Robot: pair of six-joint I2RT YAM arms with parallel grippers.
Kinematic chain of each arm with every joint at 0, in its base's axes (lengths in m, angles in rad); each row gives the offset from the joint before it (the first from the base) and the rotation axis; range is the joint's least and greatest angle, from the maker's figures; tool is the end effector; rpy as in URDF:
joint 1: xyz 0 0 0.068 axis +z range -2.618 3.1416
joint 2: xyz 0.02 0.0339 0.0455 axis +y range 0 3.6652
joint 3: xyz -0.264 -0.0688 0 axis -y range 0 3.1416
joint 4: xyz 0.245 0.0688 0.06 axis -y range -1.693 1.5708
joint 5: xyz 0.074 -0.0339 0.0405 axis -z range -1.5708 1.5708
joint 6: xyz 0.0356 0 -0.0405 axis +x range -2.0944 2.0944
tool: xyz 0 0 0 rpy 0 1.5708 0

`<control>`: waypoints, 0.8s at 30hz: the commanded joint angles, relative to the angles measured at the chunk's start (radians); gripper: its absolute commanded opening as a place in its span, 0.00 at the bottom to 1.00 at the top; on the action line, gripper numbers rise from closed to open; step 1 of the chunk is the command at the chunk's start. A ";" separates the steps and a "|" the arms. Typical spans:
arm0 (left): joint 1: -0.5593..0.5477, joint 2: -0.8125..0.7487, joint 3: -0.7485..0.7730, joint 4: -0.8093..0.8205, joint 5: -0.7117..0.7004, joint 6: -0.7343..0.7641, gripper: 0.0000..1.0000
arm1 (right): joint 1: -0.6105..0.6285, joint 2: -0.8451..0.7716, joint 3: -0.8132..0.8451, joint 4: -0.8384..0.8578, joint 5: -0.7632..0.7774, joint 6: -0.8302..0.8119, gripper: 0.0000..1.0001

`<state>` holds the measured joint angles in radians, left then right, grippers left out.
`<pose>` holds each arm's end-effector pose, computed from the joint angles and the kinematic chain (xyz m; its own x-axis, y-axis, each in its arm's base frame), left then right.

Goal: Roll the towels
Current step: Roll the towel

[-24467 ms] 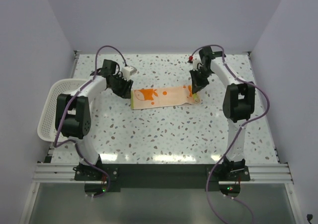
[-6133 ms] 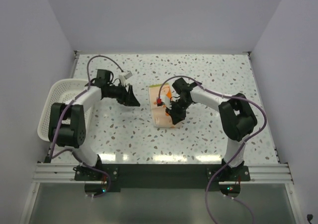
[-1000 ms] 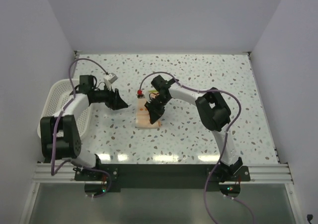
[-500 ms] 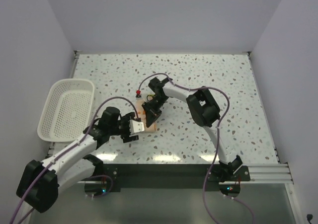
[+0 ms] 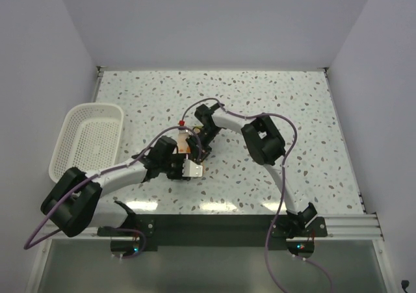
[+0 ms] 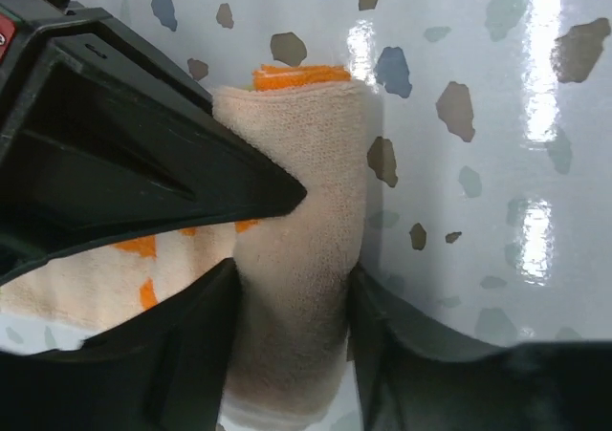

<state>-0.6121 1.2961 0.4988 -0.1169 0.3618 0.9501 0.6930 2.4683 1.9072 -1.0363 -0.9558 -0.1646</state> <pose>0.1793 -0.1413 0.1492 0.2040 0.7864 -0.5831 0.9427 0.0028 0.3335 0.3378 0.3183 0.1040 -0.7010 -0.7050 -0.1075 -0.4731 0.3469 0.8098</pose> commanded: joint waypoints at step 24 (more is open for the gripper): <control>0.299 0.736 0.653 -0.855 0.476 -0.045 0.10 | -0.199 -0.615 -0.471 0.484 0.272 -0.007 0.56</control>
<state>-0.3477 1.8854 1.1072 -0.7826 0.8352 0.8703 0.4400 1.9053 1.4822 -0.6559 -0.6991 -0.1131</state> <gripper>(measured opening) 0.255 0.575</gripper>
